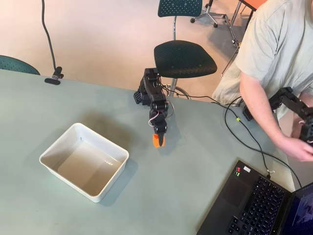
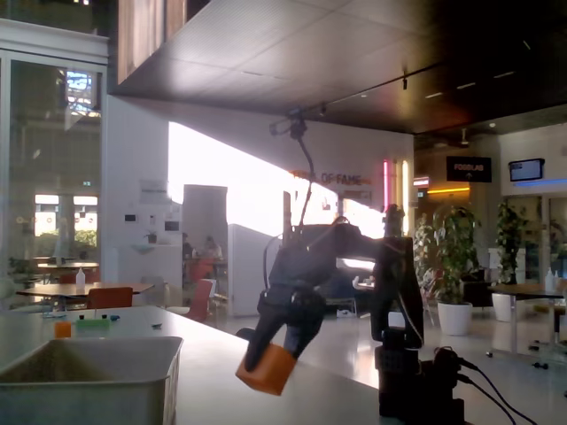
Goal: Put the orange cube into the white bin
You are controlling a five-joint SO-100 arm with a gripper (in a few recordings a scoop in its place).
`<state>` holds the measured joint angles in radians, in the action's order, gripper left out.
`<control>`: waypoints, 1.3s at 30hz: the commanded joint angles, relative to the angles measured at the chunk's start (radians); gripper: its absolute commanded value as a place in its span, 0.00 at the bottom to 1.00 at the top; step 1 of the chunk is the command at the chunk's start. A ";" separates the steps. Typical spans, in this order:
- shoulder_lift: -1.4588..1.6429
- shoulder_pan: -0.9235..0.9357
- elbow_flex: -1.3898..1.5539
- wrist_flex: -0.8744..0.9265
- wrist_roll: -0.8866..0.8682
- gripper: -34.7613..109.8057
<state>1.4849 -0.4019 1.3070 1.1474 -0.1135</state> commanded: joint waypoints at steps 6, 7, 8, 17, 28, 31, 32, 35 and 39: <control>0.040 0.262 -0.310 -0.015 0.014 0.45; 0.035 0.308 -0.345 -0.018 0.015 0.45; 0.021 0.354 -0.379 -0.028 0.015 0.45; -0.308 0.652 -0.543 -0.416 0.005 0.46; -0.558 0.689 -0.529 -0.788 0.000 0.46; -0.560 0.689 -0.517 -0.773 -0.003 0.46; -0.554 0.689 -0.508 -0.755 -0.003 0.46; -0.545 0.689 -0.502 -0.673 -0.003 0.47; -0.545 0.689 -0.517 -0.566 -0.003 0.55</control>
<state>0.9127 0.2899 0.8145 0.5369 -0.1104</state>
